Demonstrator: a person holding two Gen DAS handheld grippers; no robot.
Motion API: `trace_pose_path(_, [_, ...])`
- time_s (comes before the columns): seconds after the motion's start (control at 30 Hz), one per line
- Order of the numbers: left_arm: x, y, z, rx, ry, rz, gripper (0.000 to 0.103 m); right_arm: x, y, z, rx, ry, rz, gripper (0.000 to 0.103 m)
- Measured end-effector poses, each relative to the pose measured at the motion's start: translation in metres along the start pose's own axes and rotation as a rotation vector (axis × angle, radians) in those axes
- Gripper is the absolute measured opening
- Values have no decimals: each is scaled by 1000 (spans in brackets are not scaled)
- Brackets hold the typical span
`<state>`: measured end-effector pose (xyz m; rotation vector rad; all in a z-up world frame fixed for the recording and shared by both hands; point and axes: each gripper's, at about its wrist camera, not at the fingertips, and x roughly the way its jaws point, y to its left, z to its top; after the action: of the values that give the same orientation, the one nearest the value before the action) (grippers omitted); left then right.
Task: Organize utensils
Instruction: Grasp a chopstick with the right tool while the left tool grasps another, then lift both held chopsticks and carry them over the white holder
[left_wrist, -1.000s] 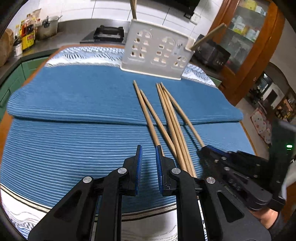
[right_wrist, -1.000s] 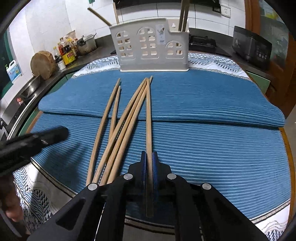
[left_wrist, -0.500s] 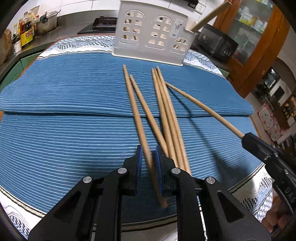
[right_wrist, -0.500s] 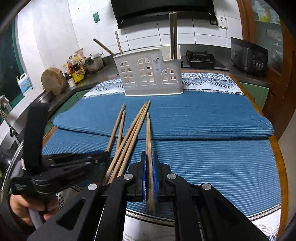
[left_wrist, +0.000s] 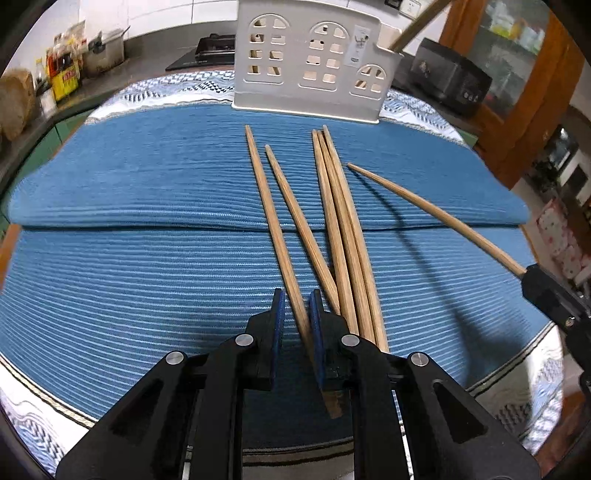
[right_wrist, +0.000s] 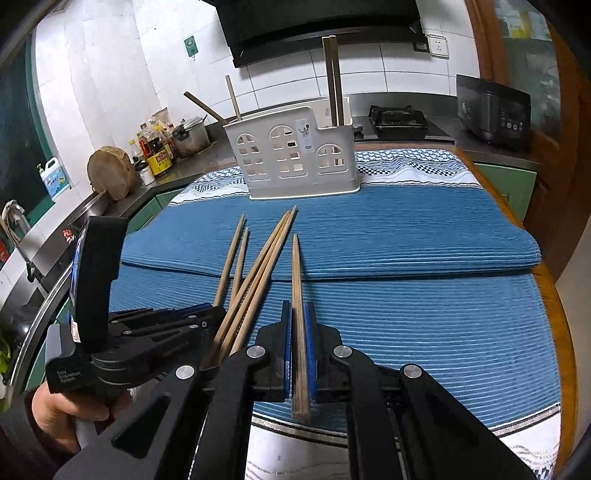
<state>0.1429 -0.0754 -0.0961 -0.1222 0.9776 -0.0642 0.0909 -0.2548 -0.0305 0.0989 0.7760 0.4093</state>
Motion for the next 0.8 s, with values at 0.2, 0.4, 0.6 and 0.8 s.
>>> trace_pose_path(0.2, [-4, 2, 0, 51, -7, 18, 7, -6, 2, 0, -5, -10, -4, 7])
trace_pose_path(0.4, [-20, 24, 7, 50, -48, -38, 5, -15, 5, 9, -13, -39, -10, 7])
trace_pose_path(0.6, [-43, 43, 15, 33, -117, -112, 5, -26, 12, 23, -24, -74, -4, 7])
trace_pose_path(0.8, [-64, 51, 23, 45, -175, -160, 5, -33, 19, 42, -40, -103, -3, 7])
